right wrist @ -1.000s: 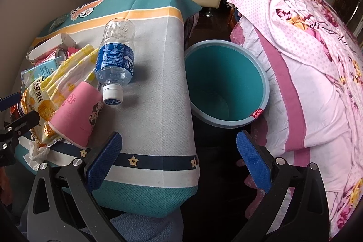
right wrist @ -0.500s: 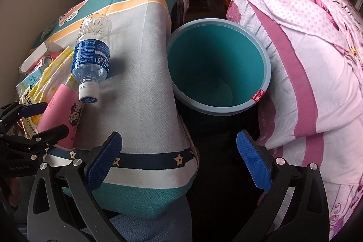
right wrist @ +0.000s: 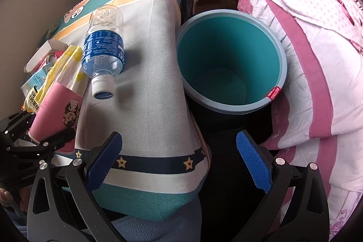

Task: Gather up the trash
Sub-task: 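Grasp the pink paper cup with the left gripper while the right gripper grasps the water bottle, then carry the water bottle over the teal bin and open the right gripper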

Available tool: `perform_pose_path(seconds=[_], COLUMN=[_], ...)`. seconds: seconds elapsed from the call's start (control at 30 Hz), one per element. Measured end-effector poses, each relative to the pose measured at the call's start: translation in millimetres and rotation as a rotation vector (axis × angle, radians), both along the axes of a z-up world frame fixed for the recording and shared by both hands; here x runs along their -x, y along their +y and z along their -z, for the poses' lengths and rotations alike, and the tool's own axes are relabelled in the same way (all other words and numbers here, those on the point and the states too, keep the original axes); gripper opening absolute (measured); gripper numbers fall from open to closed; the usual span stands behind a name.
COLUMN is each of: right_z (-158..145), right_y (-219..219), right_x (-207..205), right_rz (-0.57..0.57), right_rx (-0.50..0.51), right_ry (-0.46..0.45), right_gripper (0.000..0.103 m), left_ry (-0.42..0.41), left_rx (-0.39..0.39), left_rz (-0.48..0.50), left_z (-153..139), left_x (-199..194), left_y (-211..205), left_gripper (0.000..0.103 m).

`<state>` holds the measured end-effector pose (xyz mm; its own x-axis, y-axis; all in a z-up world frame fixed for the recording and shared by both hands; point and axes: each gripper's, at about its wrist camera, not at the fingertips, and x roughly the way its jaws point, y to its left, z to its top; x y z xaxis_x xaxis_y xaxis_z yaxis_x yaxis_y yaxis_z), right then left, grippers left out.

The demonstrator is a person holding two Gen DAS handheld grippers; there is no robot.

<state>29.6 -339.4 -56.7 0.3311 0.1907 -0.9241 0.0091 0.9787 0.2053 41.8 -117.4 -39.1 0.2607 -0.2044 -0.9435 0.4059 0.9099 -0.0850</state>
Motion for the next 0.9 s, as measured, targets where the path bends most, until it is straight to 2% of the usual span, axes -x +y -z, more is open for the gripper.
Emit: perform_pose_path(seconds=[0.2, 0.37, 0.6, 0.77, 0.9], right_z=[-14.3, -21.8, -14.0, 9.6, 24.4], right_y=[7.3, 19.0, 52.3, 79.4, 89.3], right_x=[-25.0, -65.8, -125.4, -151.9, -164.3], right_rz=[-0.035, -0.075, -0.164, -0.223, -0.221], right_rx=[-0.033, -0.086, -0.15, -0.133, -0.143], right_ry=[-0.02, -0.004, 0.048, 0.114, 0.14], right_gripper=[0.097, 0.067, 0.067, 0.067, 0.067], left_ry=[-0.041, -0.106, -0.158, -0.151, -0.15], left_rx=[0.119, 0.148, 0.164, 0.153, 0.149], left_rz=[-0.067, -0.143, -0.227, -0.27, -0.279], left_z=[-38.5, -61.3, -77.8, -71.1, -65.7], left_x=[-9.5, -39.1, -70.2, -86.0, -91.6], left_y=[28.5, 48.7, 80.7, 97.1, 102.6], left_gripper=[0.059, 0.06, 0.06, 0.06, 0.06])
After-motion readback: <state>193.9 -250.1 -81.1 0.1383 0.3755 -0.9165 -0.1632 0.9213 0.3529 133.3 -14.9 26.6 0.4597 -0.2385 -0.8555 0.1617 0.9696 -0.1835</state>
